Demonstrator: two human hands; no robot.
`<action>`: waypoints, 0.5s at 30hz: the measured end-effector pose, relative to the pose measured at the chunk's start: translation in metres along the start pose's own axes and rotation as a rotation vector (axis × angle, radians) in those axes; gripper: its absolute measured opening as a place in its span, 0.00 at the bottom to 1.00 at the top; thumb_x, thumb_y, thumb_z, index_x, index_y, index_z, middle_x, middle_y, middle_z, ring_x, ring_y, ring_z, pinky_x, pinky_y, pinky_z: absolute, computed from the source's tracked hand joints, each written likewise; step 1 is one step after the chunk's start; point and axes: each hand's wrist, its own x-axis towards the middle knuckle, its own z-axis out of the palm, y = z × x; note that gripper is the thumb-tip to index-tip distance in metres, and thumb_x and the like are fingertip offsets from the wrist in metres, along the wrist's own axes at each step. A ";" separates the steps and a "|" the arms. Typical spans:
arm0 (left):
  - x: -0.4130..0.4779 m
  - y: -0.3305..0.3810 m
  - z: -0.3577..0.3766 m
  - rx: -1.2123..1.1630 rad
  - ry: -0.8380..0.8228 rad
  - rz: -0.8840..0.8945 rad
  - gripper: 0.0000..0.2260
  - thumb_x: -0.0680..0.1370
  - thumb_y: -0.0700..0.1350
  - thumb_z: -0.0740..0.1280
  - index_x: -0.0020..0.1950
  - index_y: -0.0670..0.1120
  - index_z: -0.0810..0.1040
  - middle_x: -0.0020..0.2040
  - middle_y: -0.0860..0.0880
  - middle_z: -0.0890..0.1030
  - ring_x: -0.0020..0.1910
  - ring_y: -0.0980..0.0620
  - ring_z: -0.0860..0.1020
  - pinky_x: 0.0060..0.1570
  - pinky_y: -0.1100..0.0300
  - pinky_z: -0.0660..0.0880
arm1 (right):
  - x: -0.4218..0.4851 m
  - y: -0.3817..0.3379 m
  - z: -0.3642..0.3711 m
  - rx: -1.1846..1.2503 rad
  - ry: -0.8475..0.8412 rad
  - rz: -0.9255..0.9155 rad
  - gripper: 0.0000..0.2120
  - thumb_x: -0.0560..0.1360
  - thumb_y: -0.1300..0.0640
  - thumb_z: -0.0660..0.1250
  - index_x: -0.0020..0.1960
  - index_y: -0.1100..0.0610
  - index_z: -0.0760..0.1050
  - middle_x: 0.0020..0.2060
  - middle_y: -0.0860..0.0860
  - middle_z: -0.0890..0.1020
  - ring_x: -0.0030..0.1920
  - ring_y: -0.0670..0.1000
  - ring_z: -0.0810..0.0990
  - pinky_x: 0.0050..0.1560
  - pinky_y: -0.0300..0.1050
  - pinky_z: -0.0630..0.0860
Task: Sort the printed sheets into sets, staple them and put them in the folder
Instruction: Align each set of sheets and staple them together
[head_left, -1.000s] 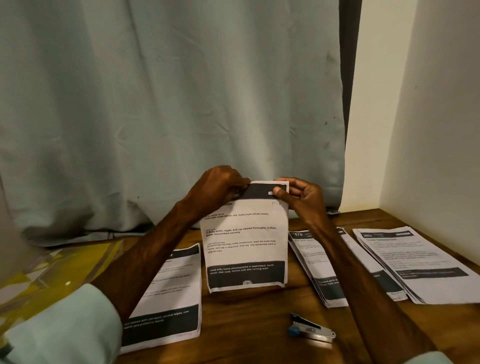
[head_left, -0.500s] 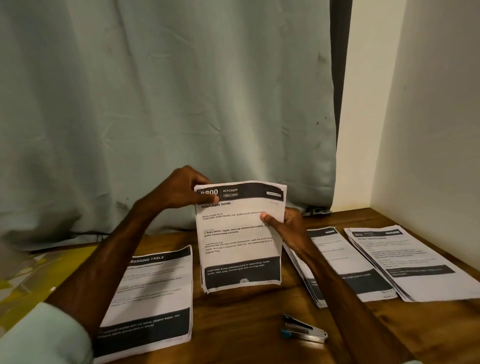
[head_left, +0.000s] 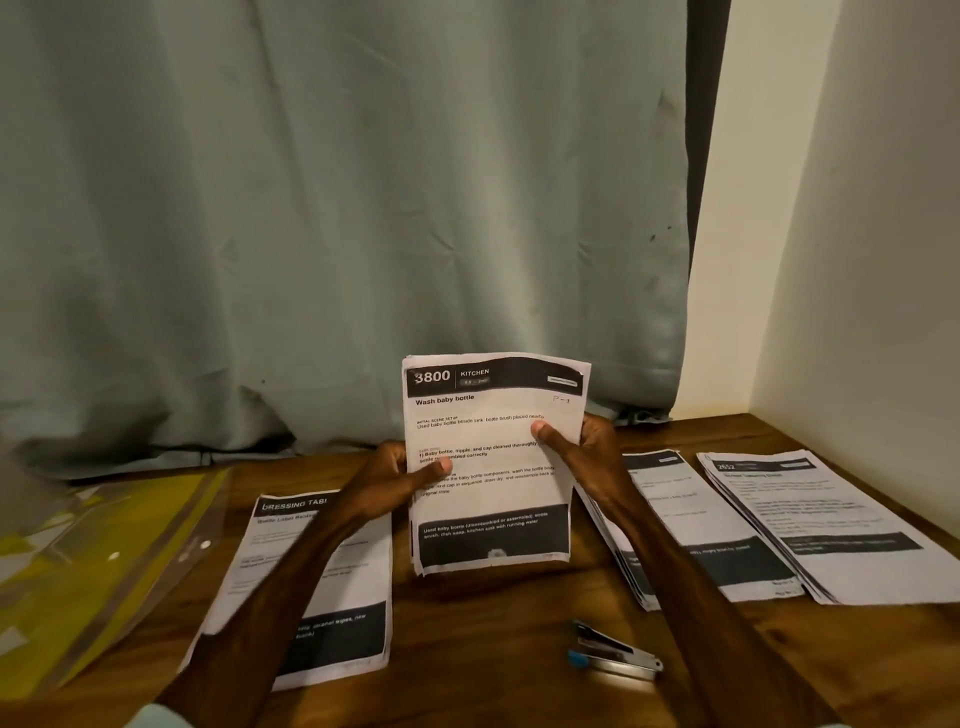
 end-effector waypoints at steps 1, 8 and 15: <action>-0.002 -0.003 0.005 -0.001 0.016 0.012 0.10 0.78 0.48 0.71 0.58 0.49 0.81 0.50 0.56 0.87 0.51 0.51 0.86 0.48 0.55 0.84 | -0.002 0.004 -0.001 -0.001 -0.001 0.011 0.11 0.77 0.57 0.72 0.59 0.54 0.78 0.51 0.47 0.86 0.49 0.49 0.87 0.44 0.43 0.83; -0.015 -0.016 0.038 -0.076 0.179 0.053 0.06 0.81 0.49 0.68 0.56 0.49 0.80 0.47 0.54 0.87 0.50 0.51 0.86 0.44 0.58 0.83 | -0.025 0.049 0.007 -0.100 0.102 0.154 0.14 0.77 0.53 0.72 0.60 0.58 0.78 0.51 0.51 0.86 0.49 0.52 0.87 0.42 0.42 0.83; -0.009 0.007 0.044 -0.022 0.337 0.168 0.11 0.83 0.50 0.66 0.58 0.44 0.80 0.50 0.49 0.86 0.46 0.52 0.86 0.45 0.54 0.84 | -0.011 0.020 0.019 -0.107 0.210 0.050 0.09 0.78 0.55 0.71 0.57 0.54 0.77 0.52 0.51 0.84 0.46 0.48 0.85 0.43 0.47 0.84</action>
